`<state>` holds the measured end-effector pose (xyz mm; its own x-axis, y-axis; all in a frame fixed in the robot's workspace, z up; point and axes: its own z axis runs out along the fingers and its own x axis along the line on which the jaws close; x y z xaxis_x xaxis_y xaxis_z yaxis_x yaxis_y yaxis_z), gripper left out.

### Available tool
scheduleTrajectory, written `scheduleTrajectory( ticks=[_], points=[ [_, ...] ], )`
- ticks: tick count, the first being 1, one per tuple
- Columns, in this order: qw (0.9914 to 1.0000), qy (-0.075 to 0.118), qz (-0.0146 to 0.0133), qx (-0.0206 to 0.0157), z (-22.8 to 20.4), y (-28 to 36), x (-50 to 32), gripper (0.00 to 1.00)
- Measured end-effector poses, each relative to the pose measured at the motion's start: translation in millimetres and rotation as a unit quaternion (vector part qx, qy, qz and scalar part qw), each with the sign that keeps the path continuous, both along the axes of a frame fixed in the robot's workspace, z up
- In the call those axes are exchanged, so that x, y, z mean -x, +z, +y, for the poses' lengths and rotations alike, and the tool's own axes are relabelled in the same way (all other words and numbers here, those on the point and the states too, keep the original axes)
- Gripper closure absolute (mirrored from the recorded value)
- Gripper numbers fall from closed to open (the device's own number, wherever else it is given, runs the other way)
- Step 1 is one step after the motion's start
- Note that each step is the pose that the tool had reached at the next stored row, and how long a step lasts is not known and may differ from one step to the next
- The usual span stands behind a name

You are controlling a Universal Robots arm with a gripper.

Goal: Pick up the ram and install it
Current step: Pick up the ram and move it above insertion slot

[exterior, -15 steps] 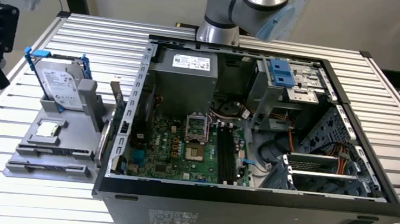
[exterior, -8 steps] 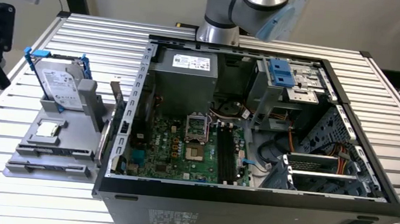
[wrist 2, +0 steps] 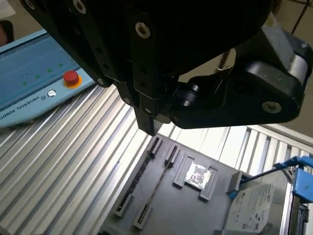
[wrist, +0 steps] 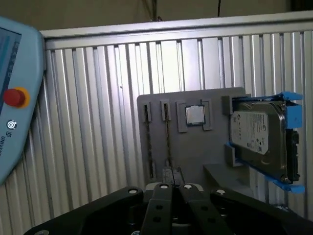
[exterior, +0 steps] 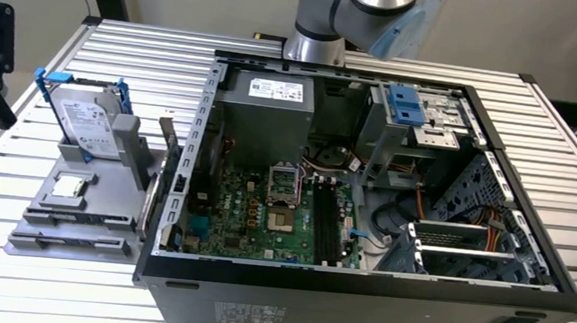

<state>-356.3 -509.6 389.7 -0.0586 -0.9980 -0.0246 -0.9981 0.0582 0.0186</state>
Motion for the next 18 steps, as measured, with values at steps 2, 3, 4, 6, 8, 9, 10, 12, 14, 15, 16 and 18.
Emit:
scheduleTrajectory(
  ticks=[2,3,4,6,8,9,10,12,14,15,16,18],
  points=[
    [0.99983,0.018,-0.0005,0.0,0.0,-0.3,0.0,1.0],
    [0.99964,0.027,-0.0007,0.0,0.0,-0.5,0.0,1.0],
    [0.99934,0.036,-0.0009,0.0,0.0,-0.7,0.0,1.0],
    [0.9985,0.055,-0.0012,0.0,0.0,-1.1,0.0,1.0],
    [0.99733,0.073,-0.0013,0.0,0.0,-1.5,0.0,1.0],
    [0.99668,0.081,-0.0013,0.0,0.0,-1.8,0.0,1.0],
    [0.99594,0.09,-0.0013,0.0,0.0,-1.9,0.0,1.0],
    [0.99504,0.099,-0.0013,0.0,0.0,-1.9,0.0,1.0],
    [0.99503,0.1,-0.0013,-0.0001,0.0,-2.0,0.0,1.0],
    [0.99503,0.1,-0.0013,-0.0001,-0.1,-2.0,0.0,1.0],
    [0.99503,0.1,-0.0013,-0.0001,-0.1,-2.0,0.0,1.0],
    [0.99503,0.1,-0.0013,-0.0001,-0.2,-2.0,0.0,1.0]
  ],
)
